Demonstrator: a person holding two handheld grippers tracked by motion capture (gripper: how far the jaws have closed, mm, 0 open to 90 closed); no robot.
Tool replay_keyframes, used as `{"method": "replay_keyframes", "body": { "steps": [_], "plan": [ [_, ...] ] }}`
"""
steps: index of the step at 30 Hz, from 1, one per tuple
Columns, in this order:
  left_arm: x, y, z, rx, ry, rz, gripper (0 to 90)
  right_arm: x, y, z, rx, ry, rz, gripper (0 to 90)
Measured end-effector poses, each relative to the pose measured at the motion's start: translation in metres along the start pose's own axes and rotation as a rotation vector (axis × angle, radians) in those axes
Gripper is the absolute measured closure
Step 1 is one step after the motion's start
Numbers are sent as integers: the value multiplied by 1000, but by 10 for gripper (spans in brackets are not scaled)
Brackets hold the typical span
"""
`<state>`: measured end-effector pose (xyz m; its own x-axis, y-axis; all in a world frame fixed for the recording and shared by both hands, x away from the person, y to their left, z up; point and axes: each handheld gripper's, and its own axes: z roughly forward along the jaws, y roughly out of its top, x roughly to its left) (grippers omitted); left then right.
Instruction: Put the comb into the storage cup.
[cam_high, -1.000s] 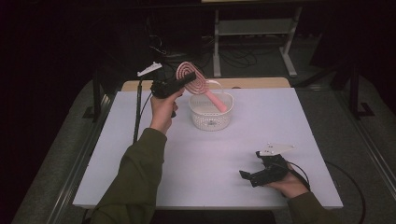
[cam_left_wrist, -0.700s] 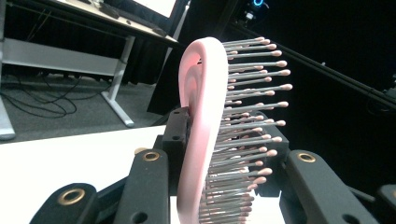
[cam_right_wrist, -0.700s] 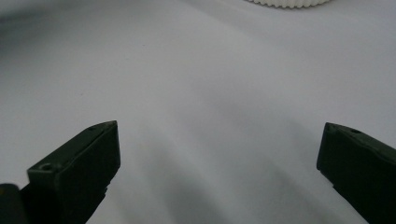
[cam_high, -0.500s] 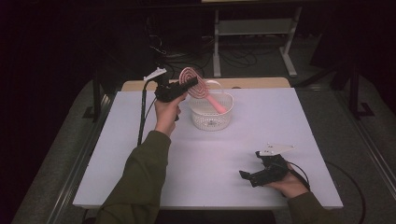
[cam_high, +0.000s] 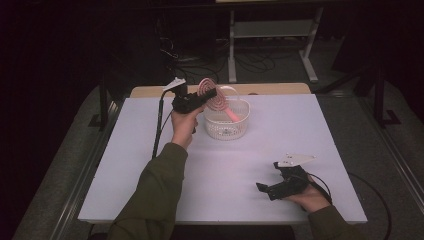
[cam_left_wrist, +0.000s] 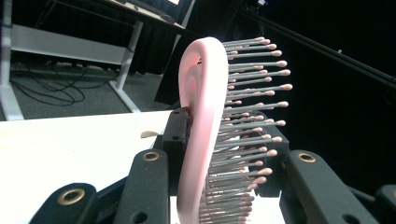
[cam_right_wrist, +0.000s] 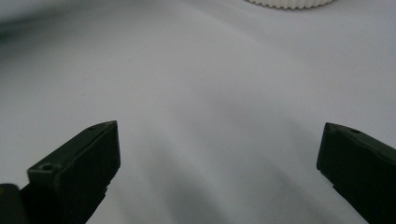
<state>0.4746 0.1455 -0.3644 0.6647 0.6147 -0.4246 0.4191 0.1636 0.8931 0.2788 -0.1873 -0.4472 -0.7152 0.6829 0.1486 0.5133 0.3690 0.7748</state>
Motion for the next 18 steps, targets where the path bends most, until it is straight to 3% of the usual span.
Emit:
{"method": "replay_keyframes", "body": {
  "steps": [18],
  "plan": [
    [4, -13, 7, 27, 8, -13, 642, 0, 0, 0, -1, 2, 4, 0]
  ]
}}
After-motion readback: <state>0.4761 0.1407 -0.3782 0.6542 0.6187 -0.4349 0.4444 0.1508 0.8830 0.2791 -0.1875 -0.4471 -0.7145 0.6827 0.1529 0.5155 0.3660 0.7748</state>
